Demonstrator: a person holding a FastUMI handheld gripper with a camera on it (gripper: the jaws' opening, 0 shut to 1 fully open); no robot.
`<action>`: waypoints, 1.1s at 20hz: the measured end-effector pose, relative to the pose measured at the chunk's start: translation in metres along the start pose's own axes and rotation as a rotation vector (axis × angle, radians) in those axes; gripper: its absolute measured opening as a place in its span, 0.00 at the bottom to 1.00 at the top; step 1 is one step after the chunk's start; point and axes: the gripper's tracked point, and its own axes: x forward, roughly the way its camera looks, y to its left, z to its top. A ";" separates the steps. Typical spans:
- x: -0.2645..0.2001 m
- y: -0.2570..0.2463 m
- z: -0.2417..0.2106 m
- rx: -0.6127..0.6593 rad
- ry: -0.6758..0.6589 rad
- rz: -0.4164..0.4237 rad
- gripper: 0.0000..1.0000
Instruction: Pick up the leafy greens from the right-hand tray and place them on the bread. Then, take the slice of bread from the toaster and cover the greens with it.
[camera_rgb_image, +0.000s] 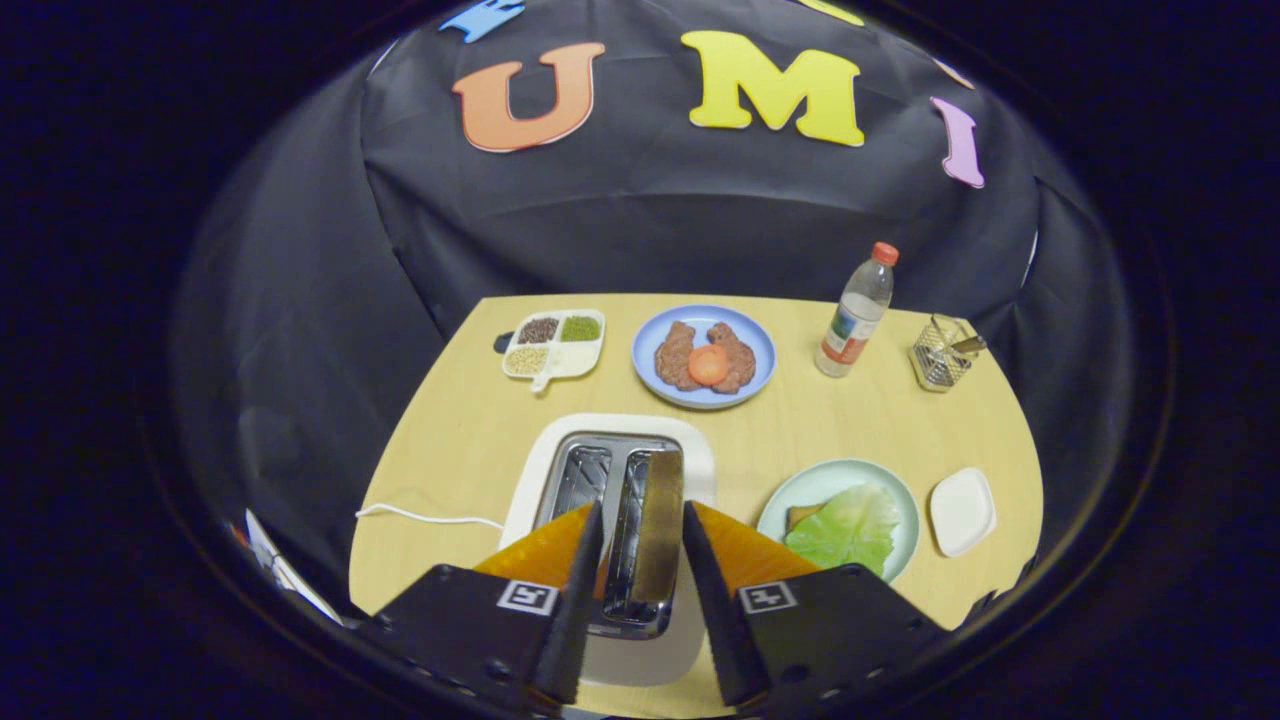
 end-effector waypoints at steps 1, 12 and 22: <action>0.003 0.007 -0.001 -0.009 0.010 0.019 0.43; -0.038 -0.002 0.024 -0.070 -0.089 0.018 0.13; -0.094 -0.067 0.047 0.095 -0.164 0.074 0.13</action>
